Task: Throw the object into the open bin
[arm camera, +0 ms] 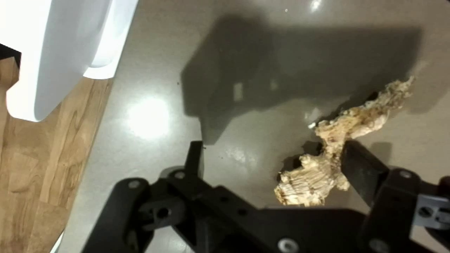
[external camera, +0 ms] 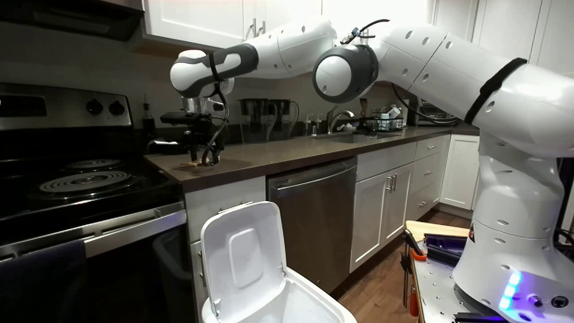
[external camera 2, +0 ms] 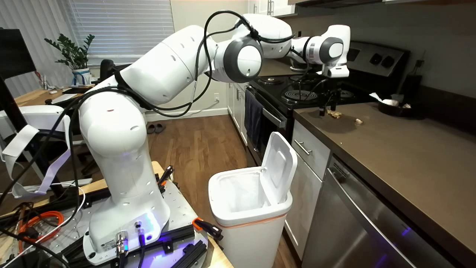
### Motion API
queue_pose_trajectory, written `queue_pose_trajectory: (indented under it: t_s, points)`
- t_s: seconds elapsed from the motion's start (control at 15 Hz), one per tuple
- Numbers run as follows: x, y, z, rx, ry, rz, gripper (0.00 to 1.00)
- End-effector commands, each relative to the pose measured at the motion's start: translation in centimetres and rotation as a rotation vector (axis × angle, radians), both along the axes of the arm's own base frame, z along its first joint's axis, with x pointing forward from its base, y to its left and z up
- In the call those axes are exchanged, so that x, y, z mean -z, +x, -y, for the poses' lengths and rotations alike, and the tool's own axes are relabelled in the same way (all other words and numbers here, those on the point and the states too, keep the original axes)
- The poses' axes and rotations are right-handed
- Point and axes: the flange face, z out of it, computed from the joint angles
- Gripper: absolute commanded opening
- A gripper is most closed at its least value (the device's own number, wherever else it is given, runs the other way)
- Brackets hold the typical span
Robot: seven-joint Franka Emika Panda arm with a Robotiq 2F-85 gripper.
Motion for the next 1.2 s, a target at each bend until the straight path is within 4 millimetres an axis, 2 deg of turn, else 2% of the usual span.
queue_pose_trajectory:
  t_s: [0.0,0.47,0.53,0.67,0.87,1.07,1.13]
  points:
    - [-0.2,0.5,0.5,-0.007,-0.005,0.031,1.00]
    - [1.1,1.4,1.4,-0.003,-0.033,0.090,1.00]
    - [1.3,1.4,1.5,-0.005,-0.037,0.096,0.75]
    - [1.2,1.4,1.5,-0.003,-0.038,0.089,0.68]
    - [0.5,1.3,1.4,0.001,-0.040,0.087,0.45]
    - [0.2,1.3,1.4,0.002,-0.043,0.089,0.28]
    - [0.2,1.2,1.4,0.002,-0.040,0.086,0.26]
